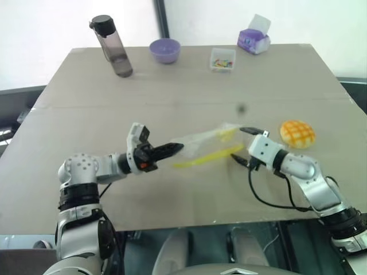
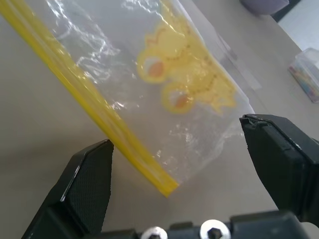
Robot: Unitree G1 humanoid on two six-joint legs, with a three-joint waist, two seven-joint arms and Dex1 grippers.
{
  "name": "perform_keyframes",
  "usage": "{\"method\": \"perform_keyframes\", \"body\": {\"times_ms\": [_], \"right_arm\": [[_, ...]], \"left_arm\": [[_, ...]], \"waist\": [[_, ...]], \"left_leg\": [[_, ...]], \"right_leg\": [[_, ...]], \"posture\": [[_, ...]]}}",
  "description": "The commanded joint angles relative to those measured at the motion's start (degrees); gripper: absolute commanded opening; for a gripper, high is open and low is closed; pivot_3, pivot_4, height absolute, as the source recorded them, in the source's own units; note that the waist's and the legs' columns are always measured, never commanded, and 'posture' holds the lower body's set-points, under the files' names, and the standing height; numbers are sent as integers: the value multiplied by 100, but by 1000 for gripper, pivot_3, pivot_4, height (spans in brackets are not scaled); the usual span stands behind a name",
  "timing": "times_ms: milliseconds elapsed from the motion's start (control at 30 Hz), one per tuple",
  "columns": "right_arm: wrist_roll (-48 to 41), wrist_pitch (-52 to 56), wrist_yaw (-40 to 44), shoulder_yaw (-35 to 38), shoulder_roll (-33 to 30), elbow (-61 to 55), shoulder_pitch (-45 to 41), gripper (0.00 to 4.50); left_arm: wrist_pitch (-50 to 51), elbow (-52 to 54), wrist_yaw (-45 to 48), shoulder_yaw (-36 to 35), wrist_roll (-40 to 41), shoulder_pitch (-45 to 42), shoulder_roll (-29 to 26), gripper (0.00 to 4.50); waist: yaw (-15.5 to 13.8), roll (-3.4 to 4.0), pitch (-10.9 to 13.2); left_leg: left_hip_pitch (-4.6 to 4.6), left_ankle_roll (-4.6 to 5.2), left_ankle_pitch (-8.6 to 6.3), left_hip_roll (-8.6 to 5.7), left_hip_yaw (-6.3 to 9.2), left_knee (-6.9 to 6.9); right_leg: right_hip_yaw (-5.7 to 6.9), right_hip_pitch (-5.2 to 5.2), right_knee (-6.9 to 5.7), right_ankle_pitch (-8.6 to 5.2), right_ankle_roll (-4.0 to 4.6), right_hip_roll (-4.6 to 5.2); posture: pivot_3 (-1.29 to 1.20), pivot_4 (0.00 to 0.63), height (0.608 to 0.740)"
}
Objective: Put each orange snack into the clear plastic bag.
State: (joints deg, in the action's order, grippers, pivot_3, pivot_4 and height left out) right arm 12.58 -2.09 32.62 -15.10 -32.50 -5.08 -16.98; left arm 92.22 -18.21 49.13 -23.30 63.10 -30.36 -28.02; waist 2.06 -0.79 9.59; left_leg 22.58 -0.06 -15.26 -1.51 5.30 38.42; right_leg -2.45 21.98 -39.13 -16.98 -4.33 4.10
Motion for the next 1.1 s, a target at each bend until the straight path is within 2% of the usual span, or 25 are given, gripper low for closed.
{"method": "perform_keyframes", "body": {"times_ms": [33, 300, 333, 367, 400, 500, 600, 633, 733, 833, 967, 1000, 1067, 1100], "right_arm": [[42, -328, -76, 119, -6, -77, -69, 4500], [291, -445, -749, 171, 549, -113, -156, 4500], [334, -443, -817, 178, 597, -114, -158, 3973], [361, -446, -853, 186, 622, -102, -164, 3677], [389, -453, -913, 208, 644, -95, -170, 3085], [415, -475, -995, 252, 645, -67, -189, 1910], [398, -500, -1001, 281, 620, -29, -222, 374], [395, -511, -997, 284, 615, -14, -233, 46], [383, -557, -966, 287, 606, 30, -268, 46], [369, -638, -922, 274, 619, 99, -357, 46], [361, -723, -905, 263, 658, 140, -485, 46], [350, -716, -887, 267, 662, 151, -542, 0], [340, -659, -881, 290, 672, 152, -605, 0], [323, -621, -879, 310, 678, 170, -627, 0]], "left_arm": [[28, 61, -298, -201, 333, 20, -69, 16], [28, 11, -682, -94, 632, 15, -78, 16], [28, 34, -706, -62, 674, 40, -78, 0], [28, 37, -731, -43, 710, 46, -78, 0], [28, 56, -736, -9, 764, 68, -93, 0], [28, 139, -768, 68, 900, 151, -130, 0], [26, 312, -743, 84, 776, 255, -153, 0], [20, 393, -708, 95, 762, 294, -161, 0], [-145, 780, -537, 238, 685, 486, -226, 0], [-1308, 1765, 102, 766, 73, 1012, -457, 0], [-2480, 1637, 197, 1132, -800, 1165, -509, 0], [-2531, 1504, 14, 971, -790, 1095, -425, 515], [-2635, 1541, -36, 777, -741, 1090, -402, 1085], [-2708, 1768, 140, 793, -728, 1187, -516, 1085]], "waist": [[15, 0, 0], [29, 0, 0], [29, 0, 0], [29, 0, 0], [28, 0, 0], [29, 0, 0], [31, 0, 0], [34, 0, 0], [33, 1, 0], [46, 1, 0], [4, 3, 0], [3, 3, 0], [5, 2, 0], [9, 2, 0]], "left_leg": [[0, 0, 0, 0, -1, -1], [0, -1, 0, 1, -4, -2], [0, -1, 0, 0, -6, -2], [0, -1, 0, 0, -7, -2], [0, -1, 0, 0, -7, -2], [0, -1, 0, 0, -8, -3], [0, -1, 0, -1, -8, -5], [0, -1, 0, -1, -9, -5], [0, -1, 1, 0, -10, -6], [0, -2, 0, 4, -19, -11], [0, -4, 1, 6, -21, -14], [0, -4, 1, 5, -20, -14], [0, -4, 1, 4, -20, -13], [0, -4, 1, 5, -20, -13]], "right_leg": [[-1, 1, -1, 0, 0, 0], [-4, 5, -2, 0, 0, -3], [-5, 5, -2, 0, 0, -2], [-6, 6, -2, 0, 0, -2], [-6, 6, -2, 0, 0, -2], [-7, 7, -2, 0, 0, -2], [-7, 8, -2, 0, 0, -3], [-7, 8, -2, 0, 1, -3], [-8, 9, -2, 0, 1, -3], [-17, 12, 0, 0, 1, -3], [-16, 13, 4, 1, 3, -3], [-16, 13, 4, 2, 4, -3], [-16, 12, 5, 2, 4, -3], [-16, 13, 5, 2, 4, -3]], "posture": [[0, 150, 740], [0, 150, 740], [0, 150, 740], [0, 150, 740], [0, 150, 740], [0, 150, 740], [0, 150, 740], [0, 150, 740], [0, 150, 740], [0, 150, 740], [0, 150, 740], [0, 150, 740], [0, 150, 740], [0, 150, 740]]}}
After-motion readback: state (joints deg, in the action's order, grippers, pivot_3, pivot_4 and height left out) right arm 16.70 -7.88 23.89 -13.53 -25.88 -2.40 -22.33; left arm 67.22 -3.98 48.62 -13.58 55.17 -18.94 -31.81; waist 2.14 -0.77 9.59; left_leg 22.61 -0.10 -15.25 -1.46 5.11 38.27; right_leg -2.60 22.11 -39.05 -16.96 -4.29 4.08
